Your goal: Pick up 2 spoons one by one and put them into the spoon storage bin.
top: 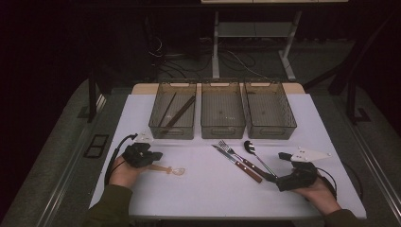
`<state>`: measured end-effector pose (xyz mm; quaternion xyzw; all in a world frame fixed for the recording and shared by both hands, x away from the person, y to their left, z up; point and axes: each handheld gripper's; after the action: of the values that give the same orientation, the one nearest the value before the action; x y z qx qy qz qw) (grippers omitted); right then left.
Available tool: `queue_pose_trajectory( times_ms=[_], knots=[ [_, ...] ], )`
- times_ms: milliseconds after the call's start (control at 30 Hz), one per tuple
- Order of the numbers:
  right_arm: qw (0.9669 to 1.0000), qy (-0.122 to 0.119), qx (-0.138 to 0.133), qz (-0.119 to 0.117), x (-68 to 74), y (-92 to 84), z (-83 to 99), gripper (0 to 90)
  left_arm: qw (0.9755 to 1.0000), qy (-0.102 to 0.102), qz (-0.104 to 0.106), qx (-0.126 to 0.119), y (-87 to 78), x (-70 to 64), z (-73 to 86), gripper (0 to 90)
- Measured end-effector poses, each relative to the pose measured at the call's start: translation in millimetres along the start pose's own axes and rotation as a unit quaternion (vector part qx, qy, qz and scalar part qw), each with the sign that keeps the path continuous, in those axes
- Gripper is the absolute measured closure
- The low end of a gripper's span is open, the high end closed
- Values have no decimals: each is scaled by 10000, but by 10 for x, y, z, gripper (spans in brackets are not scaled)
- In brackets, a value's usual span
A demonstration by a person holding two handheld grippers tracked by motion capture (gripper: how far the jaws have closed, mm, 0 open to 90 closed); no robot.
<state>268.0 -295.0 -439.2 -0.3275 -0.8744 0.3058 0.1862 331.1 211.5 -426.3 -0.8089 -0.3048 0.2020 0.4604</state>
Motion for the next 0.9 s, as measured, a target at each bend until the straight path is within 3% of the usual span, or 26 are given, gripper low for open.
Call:
queue_pose_trajectory(
  times_ms=[100,167,333,400,533,733,833,900],
  knots=[
    [10000,-11,14,0,-6,1,3,12,9999,-55,86,-32,-11,9,26,892],
    [10000,-8,10,-3,-8,-1,3,12,9999,53,89,-39,-18,-4,29,891],
    [10000,-18,27,8,-4,6,3,12,9997,62,227,-57,-39,-108,25,891],
    [10000,-16,25,9,-3,5,3,12,9994,210,266,-82,-66,-161,7,892],
    [10000,-15,18,8,-10,4,4,12,9975,409,548,-195,-81,-350,-12,892],
    [10000,-35,15,11,0,1,3,12,9939,716,834,-58,-21,-573,-51,892],
    [10000,-9,13,12,-1,-6,4,12,9939,745,809,3,3,-593,-44,892],
    [10000,-16,21,11,-2,-2,3,12,9952,695,687,-4,-7,-573,-32,892]
  ],
)
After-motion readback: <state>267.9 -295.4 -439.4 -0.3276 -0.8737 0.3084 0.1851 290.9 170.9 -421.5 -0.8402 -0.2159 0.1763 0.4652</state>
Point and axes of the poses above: each handheld gripper's, and its own axes: y roughly forward along the jaws, z roughly out of its underside, x roughly to its left, and after that the axes turned 9 degrees about x, right-handed
